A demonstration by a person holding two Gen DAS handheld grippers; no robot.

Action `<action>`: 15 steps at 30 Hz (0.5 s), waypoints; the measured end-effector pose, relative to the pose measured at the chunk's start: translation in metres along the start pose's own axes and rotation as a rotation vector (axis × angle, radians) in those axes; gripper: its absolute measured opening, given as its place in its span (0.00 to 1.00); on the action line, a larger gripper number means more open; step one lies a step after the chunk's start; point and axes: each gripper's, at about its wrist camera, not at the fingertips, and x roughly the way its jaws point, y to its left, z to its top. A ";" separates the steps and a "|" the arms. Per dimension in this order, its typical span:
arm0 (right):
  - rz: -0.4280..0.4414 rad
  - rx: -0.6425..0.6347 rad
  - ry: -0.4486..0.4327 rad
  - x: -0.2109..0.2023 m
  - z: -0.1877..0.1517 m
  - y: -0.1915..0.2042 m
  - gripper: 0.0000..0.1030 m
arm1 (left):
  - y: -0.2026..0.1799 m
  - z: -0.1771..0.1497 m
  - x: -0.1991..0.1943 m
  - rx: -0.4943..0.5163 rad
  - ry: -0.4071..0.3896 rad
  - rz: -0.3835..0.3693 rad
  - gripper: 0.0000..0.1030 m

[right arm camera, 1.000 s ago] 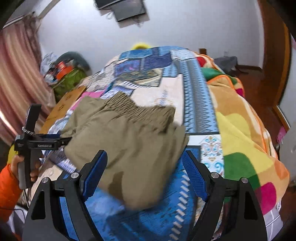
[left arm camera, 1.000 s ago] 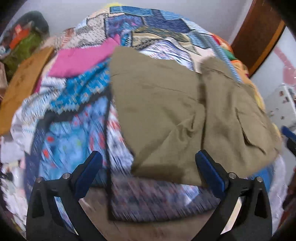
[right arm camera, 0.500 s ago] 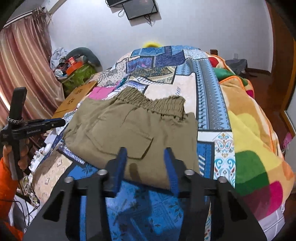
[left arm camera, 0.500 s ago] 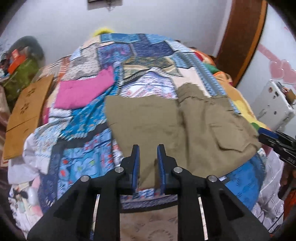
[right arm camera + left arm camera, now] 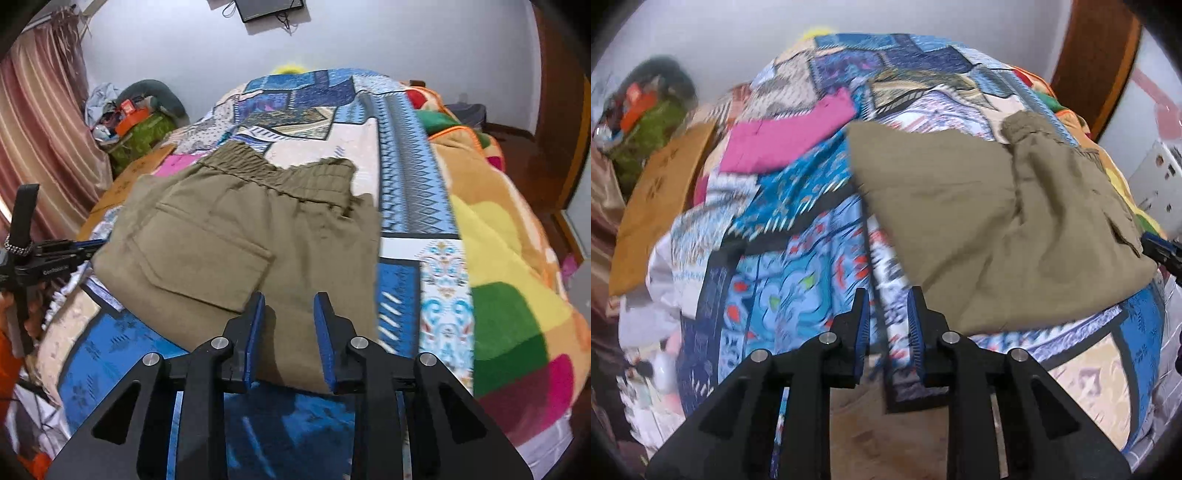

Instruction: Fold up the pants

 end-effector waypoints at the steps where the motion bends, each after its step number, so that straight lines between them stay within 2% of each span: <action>1: -0.019 -0.004 0.002 -0.002 -0.003 -0.003 0.22 | 0.003 -0.002 0.000 -0.002 0.003 0.025 0.22; 2: -0.026 0.000 0.004 -0.003 -0.003 -0.005 0.22 | 0.008 -0.005 0.001 -0.008 0.002 0.046 0.22; 5: -0.043 0.032 0.006 -0.010 -0.008 -0.017 0.22 | 0.023 -0.009 -0.002 -0.061 0.014 0.044 0.22; 8: -0.080 0.047 0.011 -0.016 -0.009 -0.024 0.25 | 0.032 -0.002 -0.014 -0.105 -0.002 0.017 0.23; 10: -0.083 0.063 0.006 -0.022 -0.006 -0.027 0.25 | 0.030 0.008 -0.023 -0.110 -0.031 -0.019 0.27; 11: -0.085 0.068 0.003 -0.025 -0.005 -0.029 0.25 | 0.027 0.014 -0.027 -0.105 -0.048 -0.034 0.39; 12: -0.087 0.069 -0.001 -0.027 -0.003 -0.030 0.27 | 0.023 0.021 -0.030 -0.096 -0.066 -0.044 0.55; 14: -0.087 0.077 -0.020 -0.030 0.003 -0.032 0.39 | 0.013 0.034 -0.032 -0.081 -0.105 -0.049 0.68; 15: -0.085 0.084 -0.032 -0.031 0.006 -0.033 0.51 | 0.007 0.041 -0.031 -0.068 -0.117 -0.051 0.68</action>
